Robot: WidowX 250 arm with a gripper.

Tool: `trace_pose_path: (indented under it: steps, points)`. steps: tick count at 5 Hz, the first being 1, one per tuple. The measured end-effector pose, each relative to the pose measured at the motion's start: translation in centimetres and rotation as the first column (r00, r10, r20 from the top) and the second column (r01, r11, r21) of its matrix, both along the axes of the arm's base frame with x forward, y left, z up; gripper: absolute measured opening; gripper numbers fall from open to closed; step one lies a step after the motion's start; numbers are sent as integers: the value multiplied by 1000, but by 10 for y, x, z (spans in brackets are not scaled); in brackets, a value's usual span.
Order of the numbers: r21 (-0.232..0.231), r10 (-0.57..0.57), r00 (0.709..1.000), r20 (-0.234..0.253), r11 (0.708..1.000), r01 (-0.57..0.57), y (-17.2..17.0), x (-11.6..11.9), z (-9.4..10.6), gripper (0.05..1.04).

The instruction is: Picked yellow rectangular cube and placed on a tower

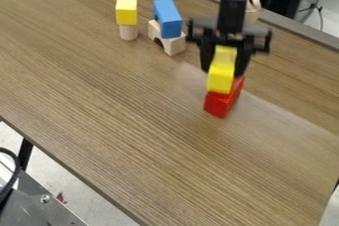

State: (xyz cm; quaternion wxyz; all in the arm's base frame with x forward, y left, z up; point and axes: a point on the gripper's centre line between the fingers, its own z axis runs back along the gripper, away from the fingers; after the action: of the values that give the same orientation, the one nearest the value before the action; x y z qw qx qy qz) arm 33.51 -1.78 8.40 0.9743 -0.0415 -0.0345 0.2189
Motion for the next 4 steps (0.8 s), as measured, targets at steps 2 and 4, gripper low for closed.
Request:
trace_pose_path:
  steps: [2,4]
  points:
    - [-41,256,960,112,967,-253,76,40,47,574]
    - [-44,384,921,64,923,-382,116,80,31,574]
